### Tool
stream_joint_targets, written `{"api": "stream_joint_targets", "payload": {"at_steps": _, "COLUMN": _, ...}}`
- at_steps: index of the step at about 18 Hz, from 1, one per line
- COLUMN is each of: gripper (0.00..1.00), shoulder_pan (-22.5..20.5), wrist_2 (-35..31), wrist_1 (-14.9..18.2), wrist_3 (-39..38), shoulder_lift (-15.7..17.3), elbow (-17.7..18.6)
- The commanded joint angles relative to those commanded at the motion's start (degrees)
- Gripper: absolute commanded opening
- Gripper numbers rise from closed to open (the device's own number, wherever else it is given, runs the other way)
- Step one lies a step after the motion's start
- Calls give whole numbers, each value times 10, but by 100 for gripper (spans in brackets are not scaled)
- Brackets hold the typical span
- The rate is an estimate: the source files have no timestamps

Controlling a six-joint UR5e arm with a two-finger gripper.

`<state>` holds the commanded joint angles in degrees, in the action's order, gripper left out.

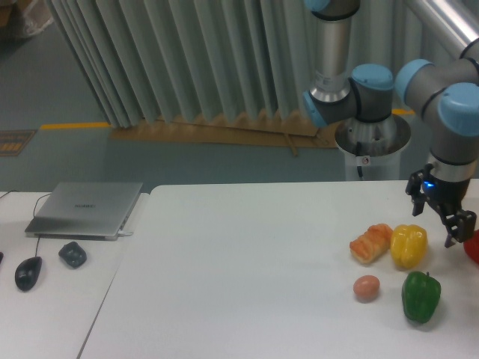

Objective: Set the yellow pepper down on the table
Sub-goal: 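Open the gripper, release the pepper beside the bread roll, lift away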

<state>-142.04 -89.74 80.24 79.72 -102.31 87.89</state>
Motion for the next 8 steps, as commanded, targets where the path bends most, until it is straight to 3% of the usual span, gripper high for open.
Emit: {"api": "stream_joint_targets", "payload": {"at_steps": 8, "gripper": 100, "shoulder_pan": 57, "wrist_2": 4, "wrist_1": 52, "wrist_3": -18, "shoulder_lift": 47, "elbow": 13}}
